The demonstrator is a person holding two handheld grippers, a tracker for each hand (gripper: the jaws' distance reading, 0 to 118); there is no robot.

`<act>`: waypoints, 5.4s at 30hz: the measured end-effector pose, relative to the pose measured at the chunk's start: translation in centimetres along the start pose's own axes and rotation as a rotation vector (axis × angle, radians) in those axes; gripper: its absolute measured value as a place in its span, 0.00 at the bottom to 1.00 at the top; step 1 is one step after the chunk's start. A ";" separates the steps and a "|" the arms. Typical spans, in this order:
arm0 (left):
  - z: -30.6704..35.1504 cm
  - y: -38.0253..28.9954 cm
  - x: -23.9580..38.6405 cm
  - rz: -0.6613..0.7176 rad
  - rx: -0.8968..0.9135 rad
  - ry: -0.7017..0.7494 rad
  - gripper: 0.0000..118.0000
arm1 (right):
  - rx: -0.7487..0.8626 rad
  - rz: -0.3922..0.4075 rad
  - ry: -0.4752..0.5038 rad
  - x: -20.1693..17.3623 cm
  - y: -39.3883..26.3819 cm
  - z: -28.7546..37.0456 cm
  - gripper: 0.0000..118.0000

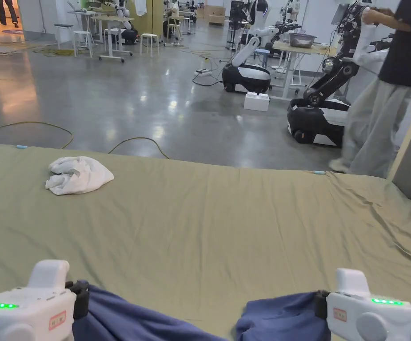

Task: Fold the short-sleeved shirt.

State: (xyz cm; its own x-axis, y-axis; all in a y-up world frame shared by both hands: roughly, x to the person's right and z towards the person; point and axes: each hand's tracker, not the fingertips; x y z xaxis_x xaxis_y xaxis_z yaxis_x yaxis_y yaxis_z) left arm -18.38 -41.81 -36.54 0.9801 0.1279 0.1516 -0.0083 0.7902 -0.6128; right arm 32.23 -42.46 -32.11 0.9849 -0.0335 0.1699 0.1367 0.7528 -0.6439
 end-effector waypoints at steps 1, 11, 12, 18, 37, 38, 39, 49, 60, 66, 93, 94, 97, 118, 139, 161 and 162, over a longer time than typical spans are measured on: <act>1.0 0.8 0.0 0.002 0.027 0.002 0.05 | 0.036 0.023 -0.006 -0.1 0.8 1.4 0.06; 9.9 11.2 -4.0 0.017 0.244 0.071 0.05 | 0.294 0.057 -0.063 0.4 9.3 11.0 0.06; 10.6 12.3 -4.4 0.017 0.270 0.081 0.05 | 0.316 0.049 -0.061 0.5 10.2 11.6 0.06; 13.5 18.1 -5.3 0.008 0.332 0.092 0.05 | 0.417 0.017 -0.034 -0.5 15.5 14.4 0.06; 9.4 23.9 -6.7 0.018 0.356 0.164 0.05 | 0.526 0.002 0.004 -3.3 22.0 9.1 0.06; 8.9 23.2 -6.8 0.017 0.342 0.166 0.05 | 0.523 0.012 -0.002 -3.3 21.3 8.3 0.06; 8.3 22.3 -6.9 0.014 0.328 0.168 0.05 | 0.513 0.027 -0.009 -3.4 20.5 7.6 0.06; 6.0 7.0 -8.4 0.075 0.137 0.135 0.05 | 0.257 0.126 -0.052 -2.1 5.2 2.7 0.06; 11.1 -8.7 -8.5 0.116 -0.072 0.109 0.05 | 0.093 0.152 -0.132 -2.9 -9.9 6.8 0.06; 9.6 -13.5 -9.0 0.117 -0.188 0.096 0.05 | -0.011 0.082 -0.159 -2.0 -13.4 6.0 0.06; 10.4 0.1 3.7 -0.110 0.420 0.134 0.06 | 0.642 0.057 -0.064 -13.0 -1.9 14.8 0.05; 10.5 0.0 3.8 -0.109 0.417 0.128 0.05 | 0.641 0.057 -0.052 -13.0 -1.8 14.7 0.00; 10.1 -0.3 3.8 -0.104 0.388 0.082 0.02 | 0.627 0.051 -0.059 -13.2 -1.9 14.5 0.00; -21.8 7.0 -1.6 -0.035 -0.387 0.004 0.60 | 0.281 0.015 -0.175 -5.7 -6.2 6.2 0.00; -17.1 4.0 4.4 -0.210 -0.338 -0.055 0.09 | -0.268 -0.165 -0.180 4.5 -4.0 -7.8 0.58; -6.7 3.8 -0.8 -0.079 -0.105 -0.044 0.09 | -0.138 -0.177 -0.093 3.6 -0.9 -5.4 0.02; -6.1 4.3 -1.1 -0.081 -0.080 -0.044 0.09 | -0.099 -0.171 -0.083 3.4 0.0 -4.0 0.02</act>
State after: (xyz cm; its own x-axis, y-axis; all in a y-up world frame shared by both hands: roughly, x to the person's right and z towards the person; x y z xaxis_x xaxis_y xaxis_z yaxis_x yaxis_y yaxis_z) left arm -18.25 -42.14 -44.05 0.9673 0.0933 0.2359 0.0879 0.7489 -0.6568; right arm 36.05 -45.21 -34.47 0.9347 -0.0982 0.3415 0.3154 0.6719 -0.6701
